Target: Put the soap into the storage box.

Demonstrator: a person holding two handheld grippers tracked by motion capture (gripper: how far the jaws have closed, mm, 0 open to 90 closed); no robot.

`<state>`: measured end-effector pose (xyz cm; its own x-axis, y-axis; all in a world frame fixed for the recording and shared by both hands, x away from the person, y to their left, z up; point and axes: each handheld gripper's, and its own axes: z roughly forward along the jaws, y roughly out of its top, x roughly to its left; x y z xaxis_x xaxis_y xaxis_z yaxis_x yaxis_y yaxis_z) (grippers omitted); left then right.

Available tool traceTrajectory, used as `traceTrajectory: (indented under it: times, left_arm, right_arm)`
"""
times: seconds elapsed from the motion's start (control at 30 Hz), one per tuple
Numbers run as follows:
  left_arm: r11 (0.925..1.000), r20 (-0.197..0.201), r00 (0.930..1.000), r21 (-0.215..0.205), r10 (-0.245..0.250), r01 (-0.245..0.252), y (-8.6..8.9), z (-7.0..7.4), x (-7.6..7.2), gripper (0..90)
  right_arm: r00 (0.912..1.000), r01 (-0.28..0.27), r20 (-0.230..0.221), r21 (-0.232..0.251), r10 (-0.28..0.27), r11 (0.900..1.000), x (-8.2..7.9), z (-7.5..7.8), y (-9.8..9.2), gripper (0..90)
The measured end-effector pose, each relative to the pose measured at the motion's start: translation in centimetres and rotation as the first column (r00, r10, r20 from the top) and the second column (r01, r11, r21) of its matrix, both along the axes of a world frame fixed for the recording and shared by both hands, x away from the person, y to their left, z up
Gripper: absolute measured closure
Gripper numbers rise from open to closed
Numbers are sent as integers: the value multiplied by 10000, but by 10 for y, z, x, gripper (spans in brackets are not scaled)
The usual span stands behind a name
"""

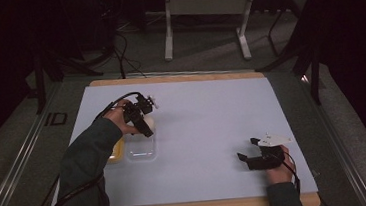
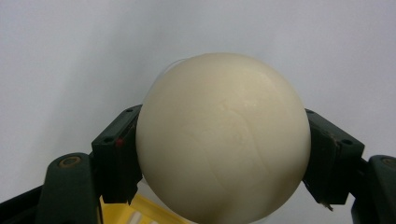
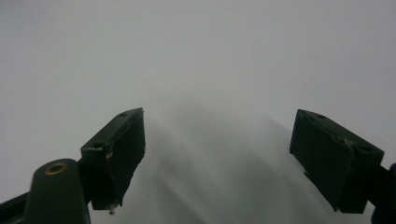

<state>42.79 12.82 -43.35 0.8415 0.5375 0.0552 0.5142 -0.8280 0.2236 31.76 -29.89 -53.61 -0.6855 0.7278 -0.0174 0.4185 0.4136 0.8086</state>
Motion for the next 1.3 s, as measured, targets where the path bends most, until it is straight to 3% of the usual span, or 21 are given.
traceTrajectory:
  times: [0.83,1.3]
  left_arm:
    - [9996,235,9994,97,273,-275,18,13,-3,255]
    - [9984,322,9979,-48,567,-566,33,17,-7,255]
  right_arm:
    - [10000,2,13,-2,-2,10000,0,0,0,179]
    - [10000,-6,36,-22,6,10000,0,0,0,179]
